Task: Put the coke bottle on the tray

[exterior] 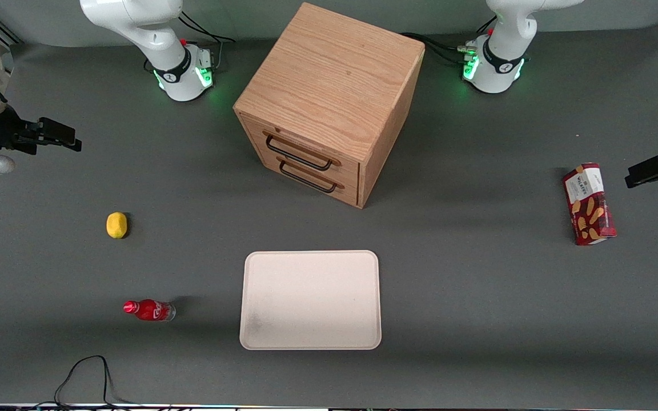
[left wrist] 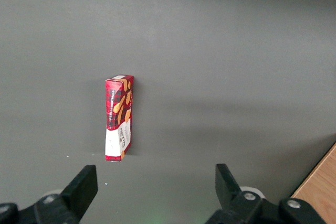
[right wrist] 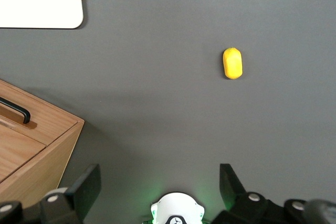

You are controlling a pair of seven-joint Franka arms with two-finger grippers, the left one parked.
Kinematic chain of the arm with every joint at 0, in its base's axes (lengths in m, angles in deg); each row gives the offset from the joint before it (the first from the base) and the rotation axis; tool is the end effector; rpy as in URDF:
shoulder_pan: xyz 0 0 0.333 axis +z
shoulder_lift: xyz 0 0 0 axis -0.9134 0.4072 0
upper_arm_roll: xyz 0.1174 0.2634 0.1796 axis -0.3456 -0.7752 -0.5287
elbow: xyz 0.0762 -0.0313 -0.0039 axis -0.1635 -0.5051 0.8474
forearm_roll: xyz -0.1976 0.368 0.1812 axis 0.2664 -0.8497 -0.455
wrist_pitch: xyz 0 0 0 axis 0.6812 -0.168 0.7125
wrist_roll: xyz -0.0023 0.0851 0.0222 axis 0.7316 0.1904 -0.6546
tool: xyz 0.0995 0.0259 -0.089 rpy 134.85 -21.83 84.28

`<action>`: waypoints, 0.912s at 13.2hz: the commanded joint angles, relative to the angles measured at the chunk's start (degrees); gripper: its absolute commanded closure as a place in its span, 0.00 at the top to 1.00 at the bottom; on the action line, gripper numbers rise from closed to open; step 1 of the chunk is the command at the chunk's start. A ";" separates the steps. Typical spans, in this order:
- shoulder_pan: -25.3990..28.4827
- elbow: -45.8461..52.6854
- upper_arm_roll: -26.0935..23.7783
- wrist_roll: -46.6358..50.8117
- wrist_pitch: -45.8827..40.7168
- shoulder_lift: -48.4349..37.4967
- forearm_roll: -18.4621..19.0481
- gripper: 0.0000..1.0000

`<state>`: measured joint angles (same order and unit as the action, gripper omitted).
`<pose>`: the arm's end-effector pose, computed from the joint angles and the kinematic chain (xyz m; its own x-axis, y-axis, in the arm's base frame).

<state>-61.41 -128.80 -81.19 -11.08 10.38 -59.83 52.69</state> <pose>0.5846 -0.0058 0.6017 0.9854 0.0083 -0.1700 0.0012 -0.9991 -0.0422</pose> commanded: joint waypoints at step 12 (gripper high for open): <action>-0.96 5.00 -0.13 -1.16 -0.45 2.37 -0.49 1.00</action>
<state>-61.68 -125.67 -81.21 -11.08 10.35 -58.45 52.69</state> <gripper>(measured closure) 0.000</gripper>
